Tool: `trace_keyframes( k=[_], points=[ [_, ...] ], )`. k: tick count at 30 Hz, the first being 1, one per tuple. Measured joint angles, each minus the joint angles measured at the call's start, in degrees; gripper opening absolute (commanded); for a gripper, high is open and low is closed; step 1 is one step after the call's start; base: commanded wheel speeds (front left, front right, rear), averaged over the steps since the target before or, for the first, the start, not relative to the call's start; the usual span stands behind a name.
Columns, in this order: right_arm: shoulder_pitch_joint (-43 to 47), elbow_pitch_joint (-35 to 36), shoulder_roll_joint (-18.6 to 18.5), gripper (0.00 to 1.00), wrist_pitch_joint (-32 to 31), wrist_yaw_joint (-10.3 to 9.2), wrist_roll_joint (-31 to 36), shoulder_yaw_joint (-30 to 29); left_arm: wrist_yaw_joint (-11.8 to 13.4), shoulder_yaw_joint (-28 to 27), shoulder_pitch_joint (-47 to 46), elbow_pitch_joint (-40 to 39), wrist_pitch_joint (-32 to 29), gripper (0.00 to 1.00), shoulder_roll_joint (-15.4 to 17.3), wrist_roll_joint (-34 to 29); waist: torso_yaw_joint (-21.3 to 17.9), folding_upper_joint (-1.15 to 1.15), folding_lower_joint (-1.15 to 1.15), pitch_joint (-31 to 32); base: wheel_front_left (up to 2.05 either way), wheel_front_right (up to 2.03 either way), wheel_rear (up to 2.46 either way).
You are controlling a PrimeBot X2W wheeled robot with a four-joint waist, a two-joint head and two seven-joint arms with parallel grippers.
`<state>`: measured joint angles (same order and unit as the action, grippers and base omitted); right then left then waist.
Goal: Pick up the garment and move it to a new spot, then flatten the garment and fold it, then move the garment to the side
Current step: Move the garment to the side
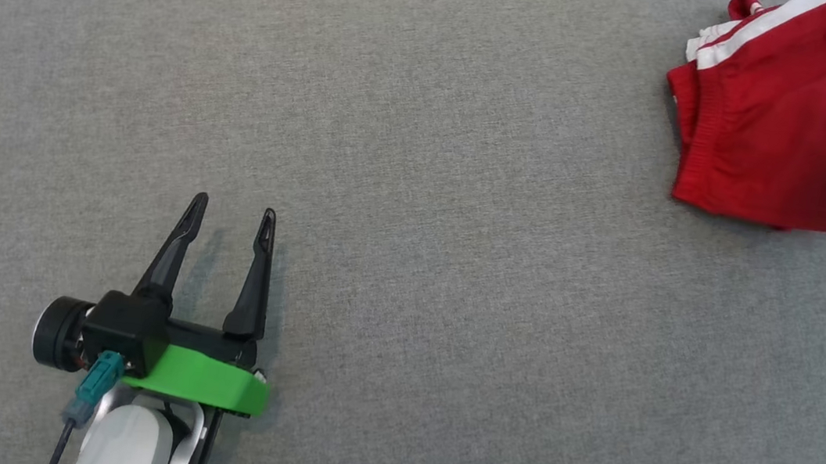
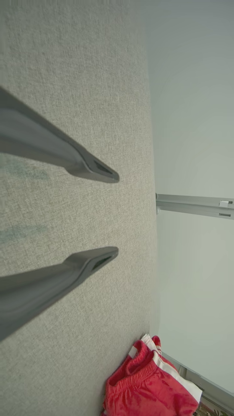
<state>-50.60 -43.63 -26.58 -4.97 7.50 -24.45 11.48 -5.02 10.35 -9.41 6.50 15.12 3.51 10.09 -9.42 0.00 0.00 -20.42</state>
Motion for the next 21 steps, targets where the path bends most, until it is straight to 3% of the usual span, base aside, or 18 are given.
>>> trace_keyframes(
  k=[11,21],
  points=[
    [-5.7,-10.37,-6.59,0.0,2.64,0.02,7.33,-4.05,-0.3,1.58,-0.47,-0.45,-0.01,1.0,-0.08,-1.55,4.48,0.0,0.0,-3.05,0.0,0.0,0.0],
    [-9.05,-19.14,-8.78,0.0,6.78,0.02,18.14,-10.1,-0.52,2.89,-0.96,-0.62,0.0,1.0,-0.05,-2.23,7.68,0.0,0.0,-6.69,0.0,0.0,0.0]
  ],
)
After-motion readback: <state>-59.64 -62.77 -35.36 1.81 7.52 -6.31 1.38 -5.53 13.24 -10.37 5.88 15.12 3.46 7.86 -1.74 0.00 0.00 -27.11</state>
